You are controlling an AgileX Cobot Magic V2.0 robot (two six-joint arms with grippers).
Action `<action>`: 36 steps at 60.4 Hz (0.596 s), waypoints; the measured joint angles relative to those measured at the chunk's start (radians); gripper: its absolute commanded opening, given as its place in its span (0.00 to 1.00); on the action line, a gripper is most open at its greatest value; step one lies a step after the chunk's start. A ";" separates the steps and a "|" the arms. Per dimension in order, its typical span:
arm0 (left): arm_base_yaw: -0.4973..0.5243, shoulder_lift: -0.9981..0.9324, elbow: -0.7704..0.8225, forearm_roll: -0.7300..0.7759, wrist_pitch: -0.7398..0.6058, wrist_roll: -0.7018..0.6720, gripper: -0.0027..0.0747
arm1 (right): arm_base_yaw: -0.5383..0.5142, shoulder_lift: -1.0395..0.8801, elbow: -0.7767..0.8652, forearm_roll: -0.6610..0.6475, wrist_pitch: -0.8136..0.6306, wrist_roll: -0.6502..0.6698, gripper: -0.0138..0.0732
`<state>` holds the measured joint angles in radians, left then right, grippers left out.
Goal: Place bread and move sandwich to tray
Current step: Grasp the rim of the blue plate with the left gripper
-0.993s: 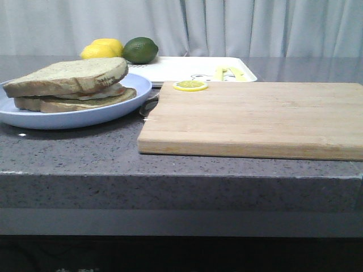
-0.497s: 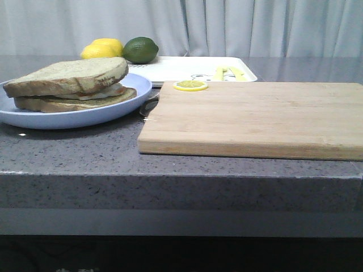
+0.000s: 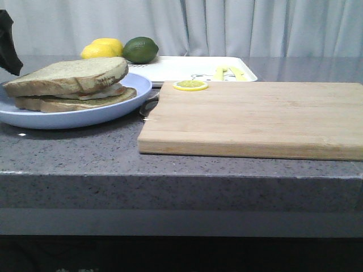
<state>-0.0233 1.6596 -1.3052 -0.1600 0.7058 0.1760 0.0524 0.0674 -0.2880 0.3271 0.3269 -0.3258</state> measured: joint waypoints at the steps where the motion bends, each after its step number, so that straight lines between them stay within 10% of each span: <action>1: -0.003 0.003 0.000 0.000 0.000 0.000 0.84 | 0.000 0.000 0.000 0.000 0.000 0.000 0.07; 23: -0.052 0.059 -0.006 -0.004 0.004 0.020 0.81 | 0.000 0.028 0.000 0.000 0.000 0.000 0.07; 36: -0.052 0.076 -0.007 -0.015 0.004 0.020 0.44 | 0.000 0.039 0.000 0.000 -0.004 0.000 0.07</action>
<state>-0.0750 1.7356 -1.3118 -0.1747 0.7101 0.1959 0.0524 0.1065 -0.2880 0.3271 0.3230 -0.3258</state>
